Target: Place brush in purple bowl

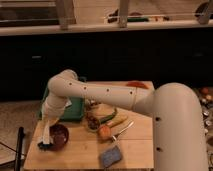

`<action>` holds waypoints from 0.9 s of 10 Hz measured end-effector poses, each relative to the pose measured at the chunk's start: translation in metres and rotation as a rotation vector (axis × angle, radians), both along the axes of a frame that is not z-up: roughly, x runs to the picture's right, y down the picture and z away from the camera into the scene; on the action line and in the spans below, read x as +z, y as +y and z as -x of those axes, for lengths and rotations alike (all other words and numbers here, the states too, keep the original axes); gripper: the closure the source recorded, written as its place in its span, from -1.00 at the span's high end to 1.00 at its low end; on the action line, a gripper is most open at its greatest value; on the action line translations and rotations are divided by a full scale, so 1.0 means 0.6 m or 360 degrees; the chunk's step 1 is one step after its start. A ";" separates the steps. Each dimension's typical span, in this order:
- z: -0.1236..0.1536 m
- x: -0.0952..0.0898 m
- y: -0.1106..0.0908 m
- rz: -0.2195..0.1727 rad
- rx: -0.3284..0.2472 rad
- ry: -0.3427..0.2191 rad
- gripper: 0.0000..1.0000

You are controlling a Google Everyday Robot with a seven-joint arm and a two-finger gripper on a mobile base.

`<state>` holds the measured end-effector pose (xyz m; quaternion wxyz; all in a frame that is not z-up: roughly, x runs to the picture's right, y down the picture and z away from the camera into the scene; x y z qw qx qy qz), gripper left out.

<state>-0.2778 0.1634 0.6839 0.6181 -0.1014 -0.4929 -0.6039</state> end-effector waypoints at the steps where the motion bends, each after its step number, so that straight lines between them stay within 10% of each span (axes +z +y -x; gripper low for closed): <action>1: 0.001 0.003 0.005 0.0008 -0.0006 -0.0010 -0.95; 9: -0.013 0.041 0.021 0.0010 -0.0121 0.0099 -0.95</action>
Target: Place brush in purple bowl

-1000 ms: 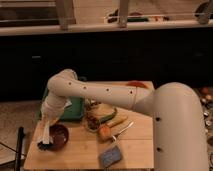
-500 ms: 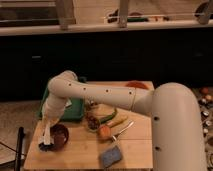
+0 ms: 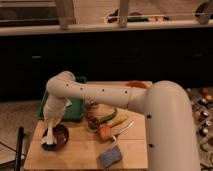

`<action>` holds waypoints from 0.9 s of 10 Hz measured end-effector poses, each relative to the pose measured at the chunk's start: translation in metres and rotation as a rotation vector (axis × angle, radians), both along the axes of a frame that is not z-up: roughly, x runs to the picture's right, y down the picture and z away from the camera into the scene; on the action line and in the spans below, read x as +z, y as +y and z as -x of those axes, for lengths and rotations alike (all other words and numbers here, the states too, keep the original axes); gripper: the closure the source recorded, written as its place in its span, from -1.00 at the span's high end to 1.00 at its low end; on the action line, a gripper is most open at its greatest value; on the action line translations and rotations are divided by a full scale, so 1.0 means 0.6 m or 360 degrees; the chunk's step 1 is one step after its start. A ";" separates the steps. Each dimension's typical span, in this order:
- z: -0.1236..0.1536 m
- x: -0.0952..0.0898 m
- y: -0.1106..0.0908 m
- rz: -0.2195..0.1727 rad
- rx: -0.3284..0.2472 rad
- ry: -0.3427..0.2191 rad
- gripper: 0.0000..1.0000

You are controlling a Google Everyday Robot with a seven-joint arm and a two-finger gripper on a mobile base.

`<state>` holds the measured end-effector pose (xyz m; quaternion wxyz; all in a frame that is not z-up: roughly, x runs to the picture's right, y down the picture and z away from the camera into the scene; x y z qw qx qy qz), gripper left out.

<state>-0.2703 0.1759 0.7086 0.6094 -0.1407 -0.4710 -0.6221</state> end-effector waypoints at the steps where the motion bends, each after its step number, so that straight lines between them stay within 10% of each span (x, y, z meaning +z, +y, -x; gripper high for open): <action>1: -0.004 0.007 0.005 0.0005 -0.0018 0.0017 -0.95; 9: -0.006 0.026 0.040 -0.0031 -0.0110 0.0245 -0.90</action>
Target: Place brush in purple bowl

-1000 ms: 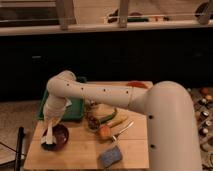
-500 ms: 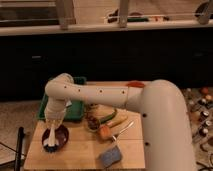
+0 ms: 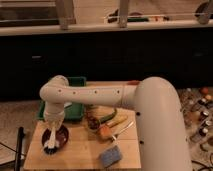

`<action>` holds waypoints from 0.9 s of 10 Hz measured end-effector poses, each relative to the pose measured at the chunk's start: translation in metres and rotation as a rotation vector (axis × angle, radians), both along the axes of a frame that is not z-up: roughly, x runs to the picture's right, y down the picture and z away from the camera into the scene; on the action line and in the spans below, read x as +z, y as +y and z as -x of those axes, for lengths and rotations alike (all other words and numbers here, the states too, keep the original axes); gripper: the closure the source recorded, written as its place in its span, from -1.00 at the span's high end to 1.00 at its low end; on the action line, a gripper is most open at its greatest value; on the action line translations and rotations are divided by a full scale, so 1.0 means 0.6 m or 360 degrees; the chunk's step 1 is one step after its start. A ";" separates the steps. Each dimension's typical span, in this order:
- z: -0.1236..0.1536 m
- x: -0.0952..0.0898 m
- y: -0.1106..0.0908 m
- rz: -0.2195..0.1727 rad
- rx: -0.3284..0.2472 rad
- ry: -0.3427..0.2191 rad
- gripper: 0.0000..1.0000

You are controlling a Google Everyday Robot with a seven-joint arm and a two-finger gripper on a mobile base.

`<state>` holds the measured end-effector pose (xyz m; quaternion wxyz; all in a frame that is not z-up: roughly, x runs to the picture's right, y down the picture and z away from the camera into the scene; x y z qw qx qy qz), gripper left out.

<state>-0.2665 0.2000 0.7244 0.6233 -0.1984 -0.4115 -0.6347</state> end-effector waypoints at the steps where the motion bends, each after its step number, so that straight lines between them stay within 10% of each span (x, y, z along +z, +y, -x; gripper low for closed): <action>1: 0.000 -0.001 0.001 -0.0003 0.0000 0.0010 -0.79; 9: -0.003 -0.014 -0.002 -0.0022 -0.0013 0.0025 0.60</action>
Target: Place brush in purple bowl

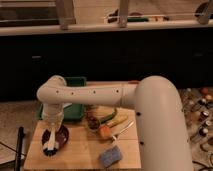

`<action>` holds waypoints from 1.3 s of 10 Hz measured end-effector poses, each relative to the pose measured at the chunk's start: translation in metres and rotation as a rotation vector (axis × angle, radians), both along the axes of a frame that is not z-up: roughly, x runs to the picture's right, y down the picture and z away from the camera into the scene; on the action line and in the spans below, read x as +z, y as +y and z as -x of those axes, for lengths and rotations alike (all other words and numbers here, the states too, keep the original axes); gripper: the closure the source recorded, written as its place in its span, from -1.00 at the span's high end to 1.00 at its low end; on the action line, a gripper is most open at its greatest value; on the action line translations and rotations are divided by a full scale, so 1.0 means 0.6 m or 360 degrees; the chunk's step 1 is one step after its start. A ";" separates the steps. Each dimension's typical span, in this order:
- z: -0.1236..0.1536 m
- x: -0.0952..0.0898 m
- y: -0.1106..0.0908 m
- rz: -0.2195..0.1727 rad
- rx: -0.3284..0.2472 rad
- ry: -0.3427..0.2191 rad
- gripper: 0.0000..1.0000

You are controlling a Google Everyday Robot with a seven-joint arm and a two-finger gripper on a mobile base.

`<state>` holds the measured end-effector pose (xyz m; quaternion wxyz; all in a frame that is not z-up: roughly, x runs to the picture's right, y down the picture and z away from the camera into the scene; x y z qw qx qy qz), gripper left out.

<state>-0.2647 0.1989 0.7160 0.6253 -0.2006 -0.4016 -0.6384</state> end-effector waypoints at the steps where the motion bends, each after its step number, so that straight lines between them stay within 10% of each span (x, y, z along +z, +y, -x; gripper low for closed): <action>1: 0.000 0.000 0.000 0.0001 0.0001 0.0000 0.60; 13: 0.002 -0.009 -0.003 -0.0011 -0.0003 -0.0052 0.60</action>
